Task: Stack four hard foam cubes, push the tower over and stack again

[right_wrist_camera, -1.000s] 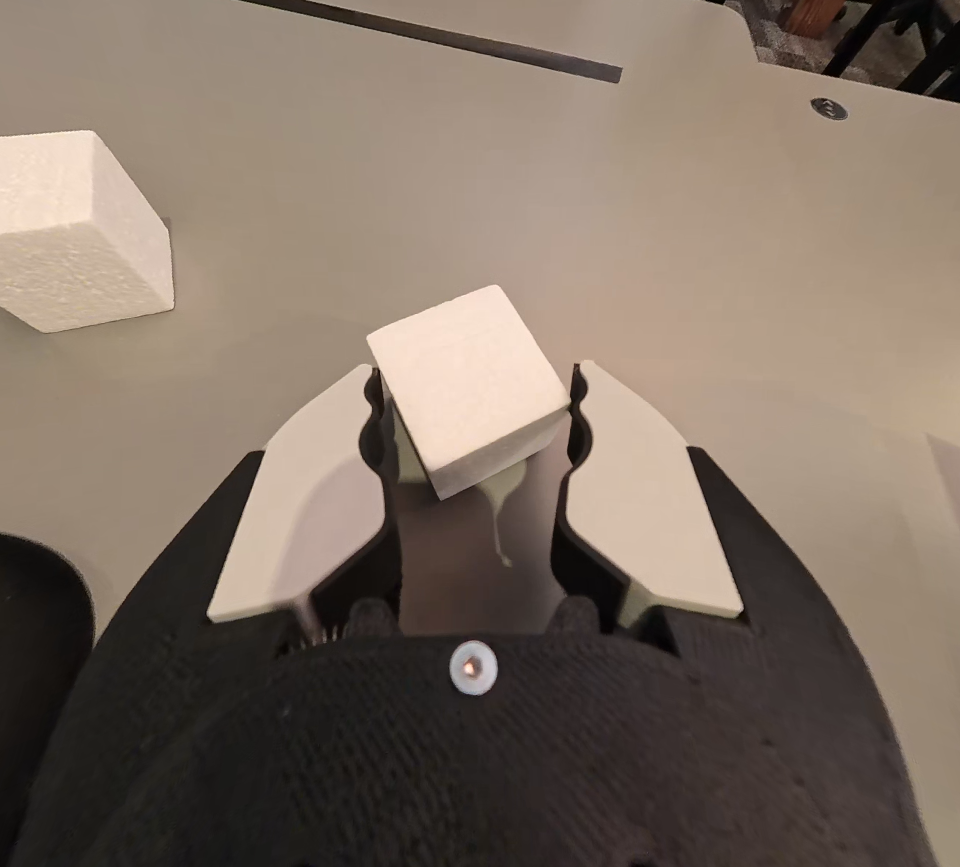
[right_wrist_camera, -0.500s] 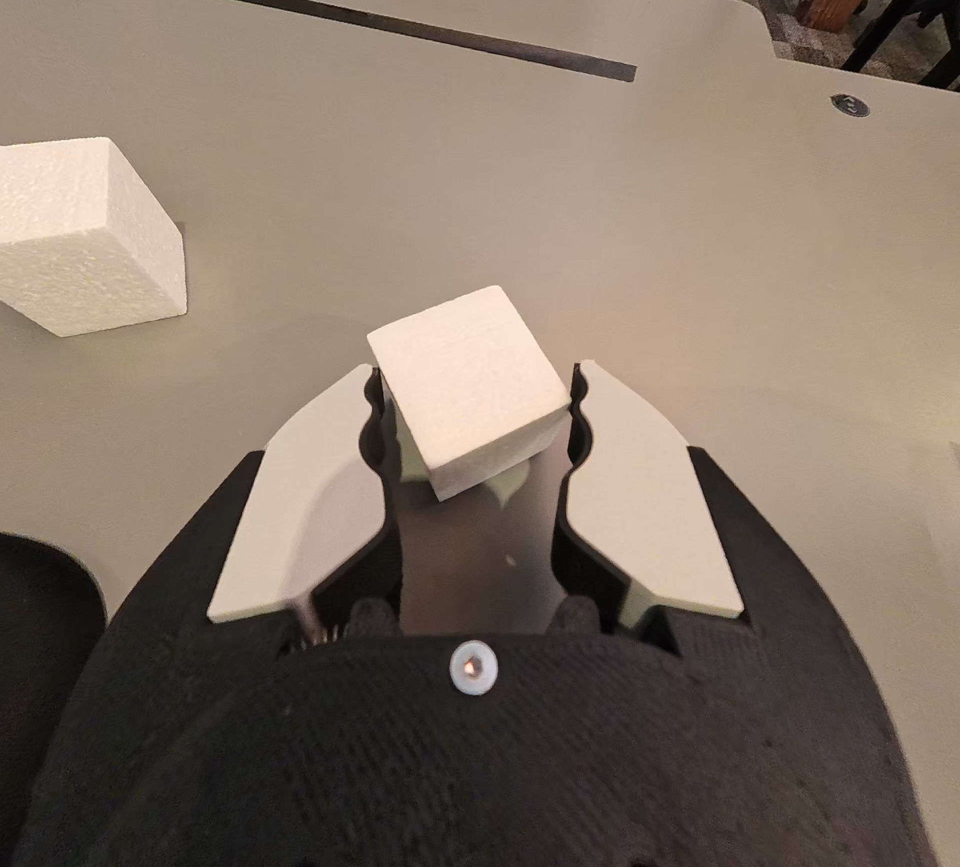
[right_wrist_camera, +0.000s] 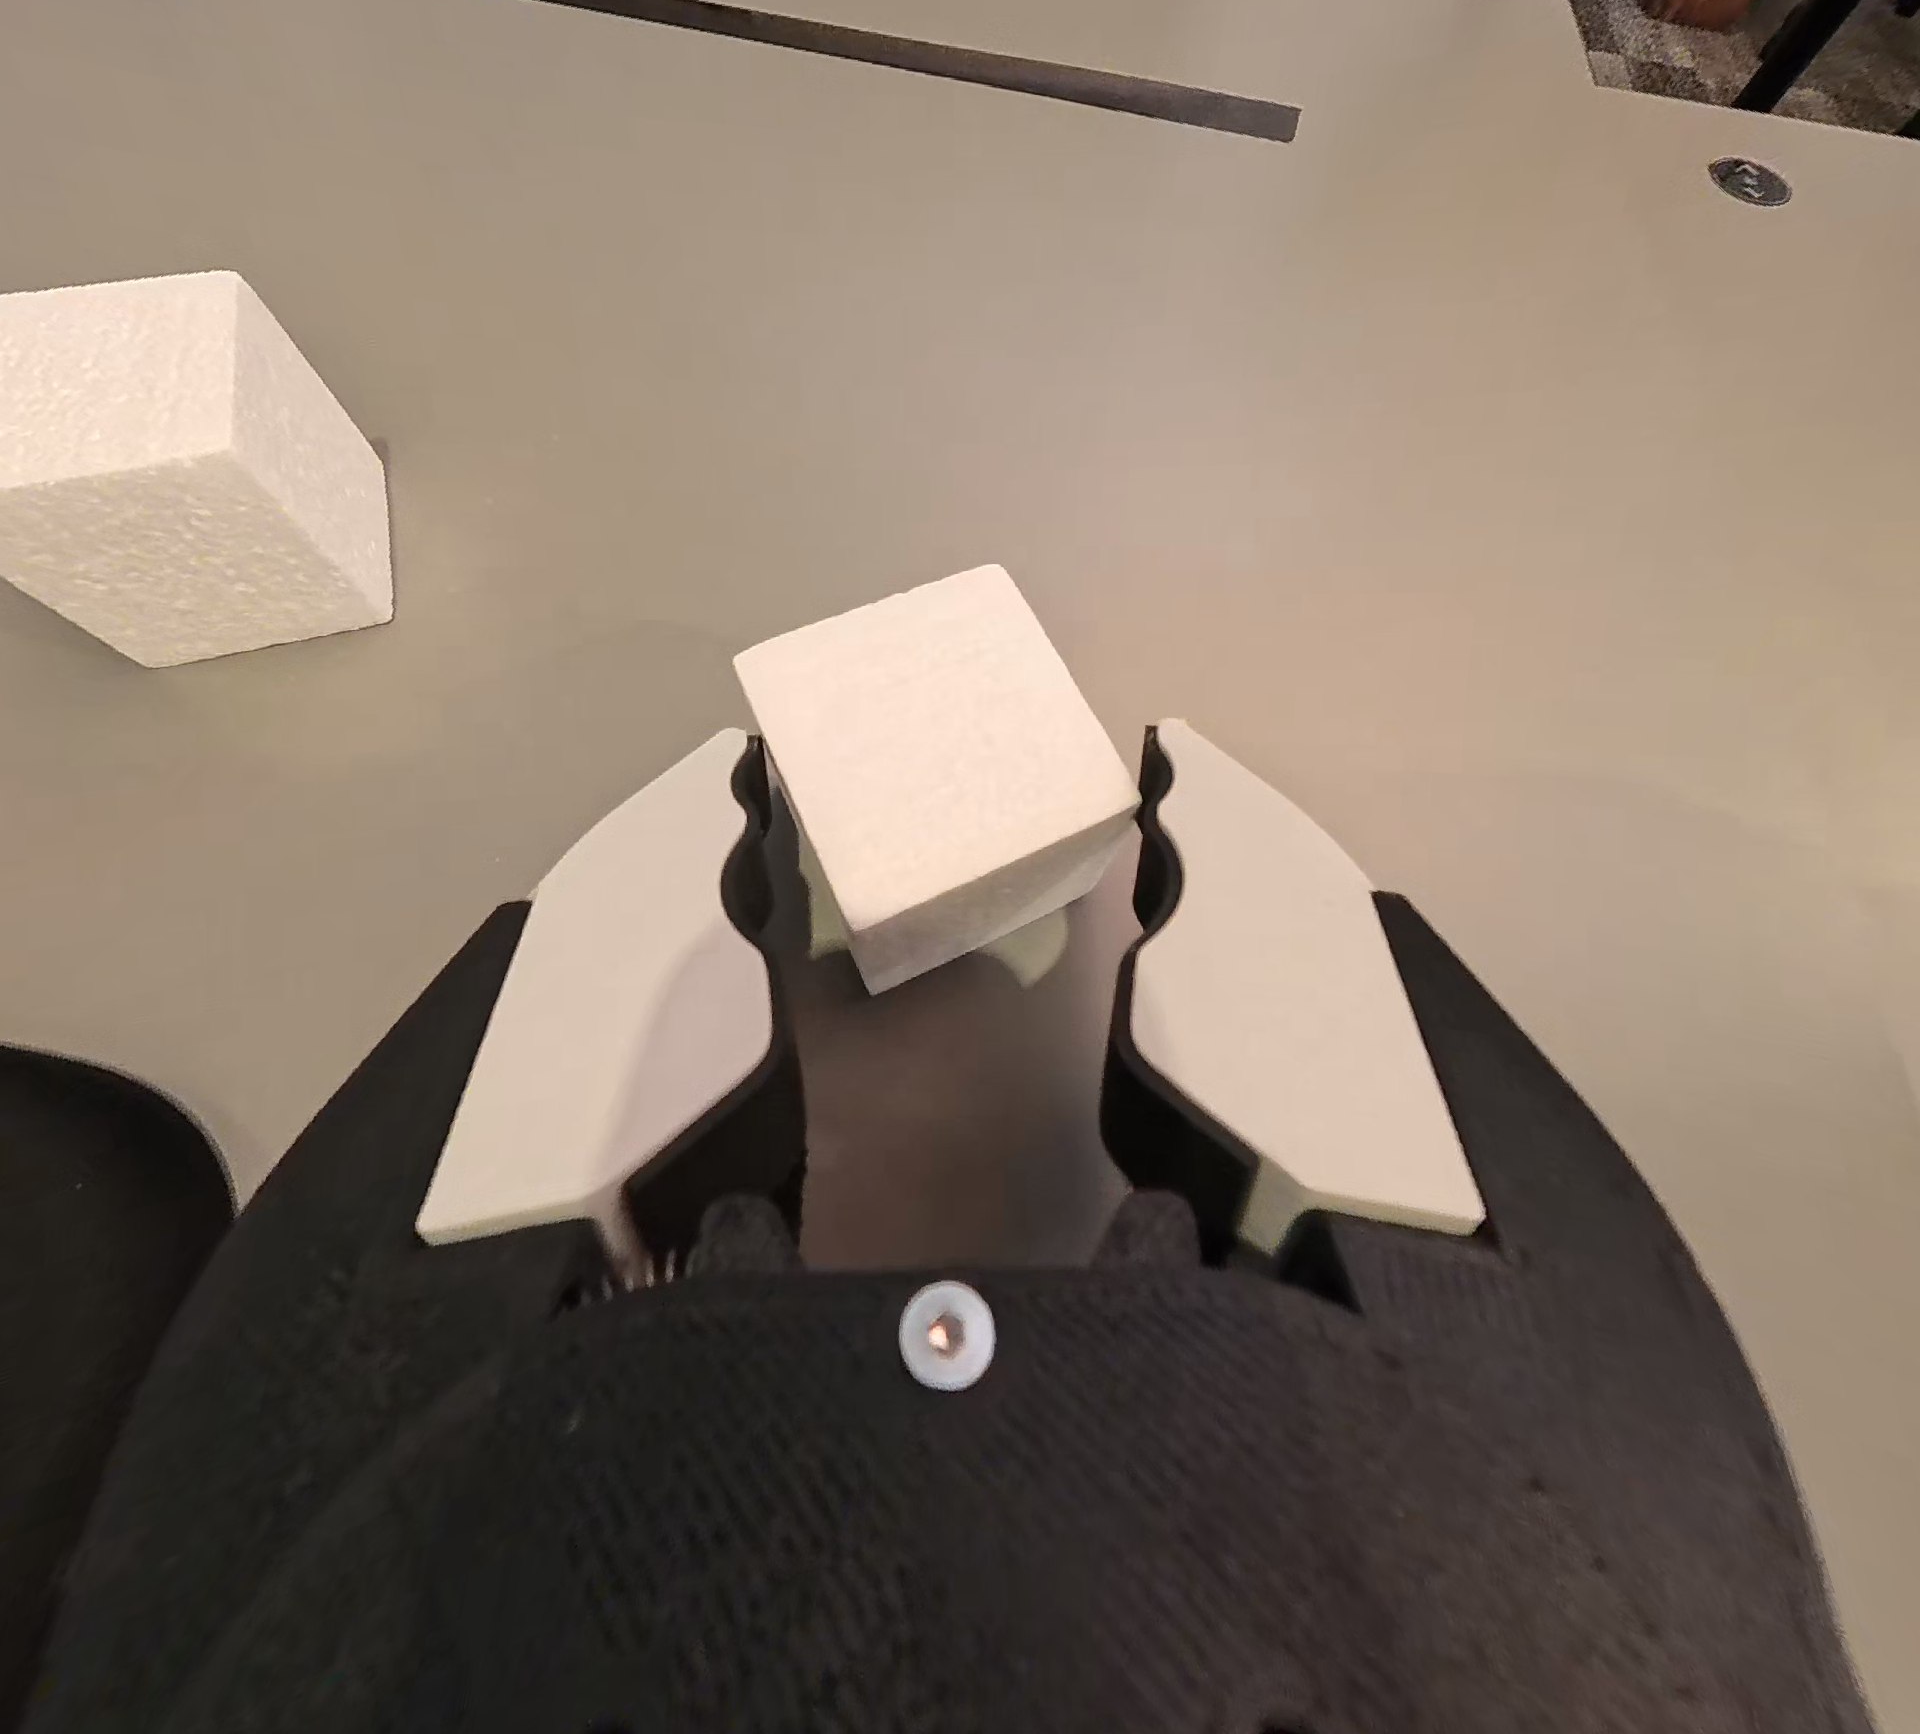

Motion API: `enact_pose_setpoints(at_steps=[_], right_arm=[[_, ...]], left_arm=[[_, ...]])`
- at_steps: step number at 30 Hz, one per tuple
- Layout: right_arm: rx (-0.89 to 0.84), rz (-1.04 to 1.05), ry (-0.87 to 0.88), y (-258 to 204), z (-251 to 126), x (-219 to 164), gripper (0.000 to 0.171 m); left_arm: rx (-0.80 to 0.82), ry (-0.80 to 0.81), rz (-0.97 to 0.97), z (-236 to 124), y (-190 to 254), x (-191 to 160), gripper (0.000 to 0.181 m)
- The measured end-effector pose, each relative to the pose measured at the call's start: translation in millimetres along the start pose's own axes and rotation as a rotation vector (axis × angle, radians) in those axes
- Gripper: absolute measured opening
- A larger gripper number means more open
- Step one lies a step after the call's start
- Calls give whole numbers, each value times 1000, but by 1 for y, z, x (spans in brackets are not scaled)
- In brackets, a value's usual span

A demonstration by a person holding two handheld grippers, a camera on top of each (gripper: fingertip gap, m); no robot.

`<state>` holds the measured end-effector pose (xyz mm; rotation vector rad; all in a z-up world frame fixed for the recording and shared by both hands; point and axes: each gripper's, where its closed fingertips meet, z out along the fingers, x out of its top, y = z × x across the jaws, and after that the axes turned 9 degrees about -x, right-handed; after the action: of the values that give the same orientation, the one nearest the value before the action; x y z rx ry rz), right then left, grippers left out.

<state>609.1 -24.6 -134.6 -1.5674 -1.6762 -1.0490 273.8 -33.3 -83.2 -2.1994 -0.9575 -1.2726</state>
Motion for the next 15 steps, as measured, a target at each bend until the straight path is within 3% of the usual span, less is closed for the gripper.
enact_pose_setpoints(at_steps=[4, 7, 11, 15], right_arm=[[-2, 1, 1, 1, 0, 0, 69], [-8, 2, 11, 2, -1, 1, 69], [-2, 4, 51, 1, -10, 9, 68], [88, -2, 187, -26, -37, 35, 68]], left_arm=[[-37, 61, -28, -12, -2, 11, 87], [-59, 128, -18, -34, -12, 23, 87], [7, 146, 34, -59, -54, 27, 88], [-18, 111, 14, -47, -97, 9, 91]])
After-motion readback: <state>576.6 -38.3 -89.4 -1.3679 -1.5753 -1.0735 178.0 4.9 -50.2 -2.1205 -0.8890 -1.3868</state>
